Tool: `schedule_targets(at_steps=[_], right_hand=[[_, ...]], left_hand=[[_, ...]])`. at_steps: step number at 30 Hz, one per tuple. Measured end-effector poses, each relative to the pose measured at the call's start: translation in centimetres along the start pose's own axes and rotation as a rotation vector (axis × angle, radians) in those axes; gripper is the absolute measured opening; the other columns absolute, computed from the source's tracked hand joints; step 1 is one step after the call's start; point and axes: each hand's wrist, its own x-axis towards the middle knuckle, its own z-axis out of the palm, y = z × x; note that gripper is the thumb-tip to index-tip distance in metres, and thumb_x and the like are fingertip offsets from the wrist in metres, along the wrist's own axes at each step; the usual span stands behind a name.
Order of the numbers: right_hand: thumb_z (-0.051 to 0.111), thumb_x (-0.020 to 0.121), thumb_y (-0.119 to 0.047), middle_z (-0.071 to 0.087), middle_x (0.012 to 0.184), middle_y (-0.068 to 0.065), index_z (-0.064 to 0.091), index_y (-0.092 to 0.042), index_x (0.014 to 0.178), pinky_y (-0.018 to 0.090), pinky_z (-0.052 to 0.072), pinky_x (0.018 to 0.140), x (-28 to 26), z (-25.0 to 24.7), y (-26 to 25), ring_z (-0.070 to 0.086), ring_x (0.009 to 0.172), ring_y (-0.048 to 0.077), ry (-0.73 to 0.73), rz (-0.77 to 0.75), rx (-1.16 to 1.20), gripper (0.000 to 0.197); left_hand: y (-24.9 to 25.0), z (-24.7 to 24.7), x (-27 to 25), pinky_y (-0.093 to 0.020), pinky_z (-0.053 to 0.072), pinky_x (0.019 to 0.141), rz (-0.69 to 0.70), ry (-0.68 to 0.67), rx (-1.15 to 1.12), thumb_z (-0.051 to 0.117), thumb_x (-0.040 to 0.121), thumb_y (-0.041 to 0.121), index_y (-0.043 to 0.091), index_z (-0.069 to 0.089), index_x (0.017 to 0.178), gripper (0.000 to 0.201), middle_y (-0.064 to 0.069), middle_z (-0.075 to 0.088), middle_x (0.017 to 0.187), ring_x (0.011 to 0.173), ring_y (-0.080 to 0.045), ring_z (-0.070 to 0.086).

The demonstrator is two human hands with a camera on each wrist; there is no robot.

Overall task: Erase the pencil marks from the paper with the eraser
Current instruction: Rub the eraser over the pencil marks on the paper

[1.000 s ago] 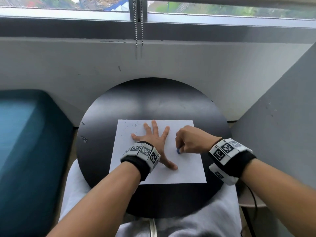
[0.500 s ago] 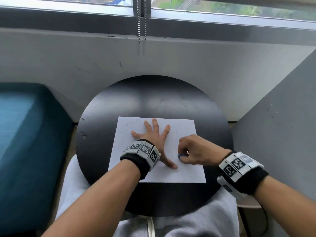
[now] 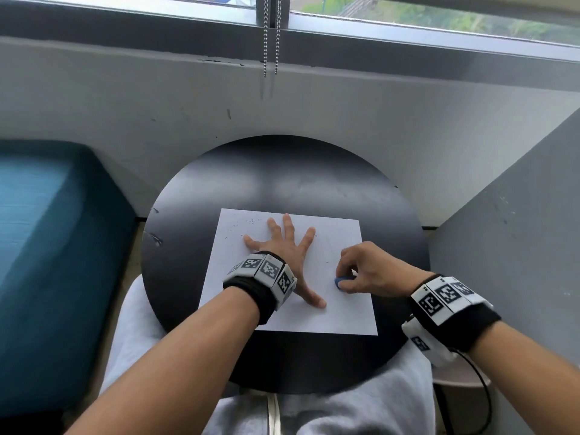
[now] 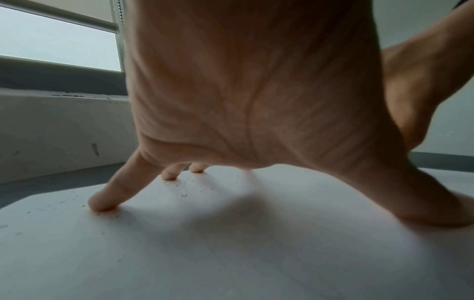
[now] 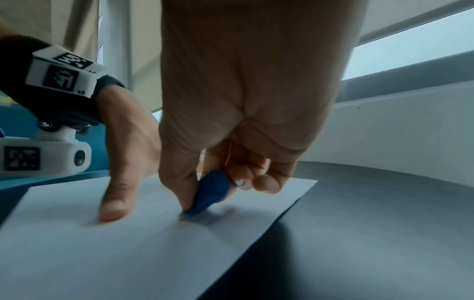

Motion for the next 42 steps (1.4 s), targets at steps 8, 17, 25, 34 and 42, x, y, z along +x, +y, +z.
schedule_targets(at_steps=[8, 17, 25, 34, 42], right_hand=[[0.075, 0.076, -0.019, 0.061, 0.071, -0.014, 0.072, -0.022, 0.070, 0.014, 0.041, 0.065, 0.5, -0.6, 0.2, 0.056, 0.069, 0.003, 0.021, 0.036, -0.015, 0.007], [0.073, 0.074, -0.022, 0.062, 0.077, -0.009, 0.075, -0.021, 0.077, 0.027, 0.050, 0.068, -0.6, 0.2, -0.4, 0.058, 0.074, 0.010, -0.089, 0.021, -0.038, 0.003], [0.074, 0.078, -0.022, 0.063, 0.078, -0.010, 0.076, -0.020, 0.079, 0.020, 0.048, 0.066, -1.4, 0.6, -0.5, 0.059, 0.074, 0.009, -0.066, 0.017, -0.007, 0.003], [0.075, 0.074, -0.022, 0.065, 0.073, -0.013, 0.077, -0.020, 0.076, 0.024, 0.047, 0.069, 0.8, -1.0, -0.6, 0.060, 0.077, 0.011, -0.006, 0.035, -0.057, 0.003], [0.076, 0.075, -0.025, 0.062, 0.072, -0.018, 0.075, -0.026, 0.075, 0.021, 0.038, 0.071, 2.1, -1.7, -0.1, 0.058, 0.081, 0.010, 0.010, 0.055, -0.093, 0.001]], left_hand=[[0.0, 0.0, 0.1, -0.082, 0.013, 0.103, -0.004, -0.007, 0.000, 0.073, 0.046, 0.086, 0.035, -0.022, 0.153, 0.152, -0.015, -0.032, 0.158, 0.147, -0.044, -0.020], [-0.2, 0.0, -0.1, -0.082, 0.009, 0.103, 0.023, -0.015, -0.016, 0.072, 0.048, 0.086, 0.033, -0.021, 0.154, 0.150, -0.011, -0.034, 0.158, 0.146, -0.044, -0.021], [1.1, 0.1, -0.5, -0.079, 0.011, 0.106, 0.082, 0.009, -0.047, 0.072, 0.058, 0.082, 0.020, -0.012, 0.156, 0.143, -0.005, -0.025, 0.162, 0.149, -0.035, -0.019], [1.9, 0.0, -0.1, -0.079, 0.019, 0.104, 0.056, -0.026, 0.027, 0.077, 0.054, 0.079, 0.028, -0.019, 0.155, 0.148, -0.008, -0.029, 0.160, 0.149, -0.040, -0.018], [1.8, -0.2, 0.0, -0.078, 0.022, 0.104, 0.052, -0.025, 0.034, 0.077, 0.052, 0.079, 0.029, -0.018, 0.155, 0.149, -0.007, -0.027, 0.161, 0.149, -0.039, -0.015]])
